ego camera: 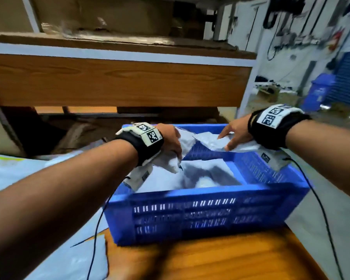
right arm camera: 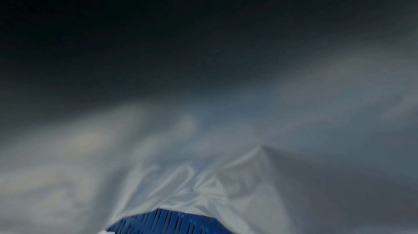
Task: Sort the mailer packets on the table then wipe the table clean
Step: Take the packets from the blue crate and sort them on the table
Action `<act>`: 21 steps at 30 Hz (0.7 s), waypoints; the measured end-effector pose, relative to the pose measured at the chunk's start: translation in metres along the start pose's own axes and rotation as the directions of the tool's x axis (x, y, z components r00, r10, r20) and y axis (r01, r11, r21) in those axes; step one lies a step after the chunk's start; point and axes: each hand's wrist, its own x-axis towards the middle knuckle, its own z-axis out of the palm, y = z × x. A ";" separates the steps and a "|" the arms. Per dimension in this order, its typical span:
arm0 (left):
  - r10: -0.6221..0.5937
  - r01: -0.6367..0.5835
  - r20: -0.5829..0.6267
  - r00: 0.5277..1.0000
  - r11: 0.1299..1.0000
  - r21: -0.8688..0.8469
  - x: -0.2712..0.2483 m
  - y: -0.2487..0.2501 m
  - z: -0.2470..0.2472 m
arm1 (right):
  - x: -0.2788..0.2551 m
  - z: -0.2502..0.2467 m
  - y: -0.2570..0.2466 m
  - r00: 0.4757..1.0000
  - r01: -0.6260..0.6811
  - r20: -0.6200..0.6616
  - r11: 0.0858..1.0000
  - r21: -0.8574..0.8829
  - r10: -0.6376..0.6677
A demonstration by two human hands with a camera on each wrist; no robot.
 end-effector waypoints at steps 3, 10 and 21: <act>-0.066 0.066 -0.004 0.998 0.990 0.121 0.020 0.013 0.019 | 0.025 0.014 0.005 0.997 0.069 0.034 0.995 -0.067 -0.066; -0.096 0.077 0.062 0.993 0.964 0.255 0.055 0.031 0.070 | 0.087 0.072 0.013 0.991 0.044 0.135 0.988 -0.150 -0.024; -0.007 -0.074 0.296 0.955 0.962 0.261 0.097 0.045 0.128 | 0.118 0.135 0.029 0.983 -0.099 0.158 0.995 0.009 0.096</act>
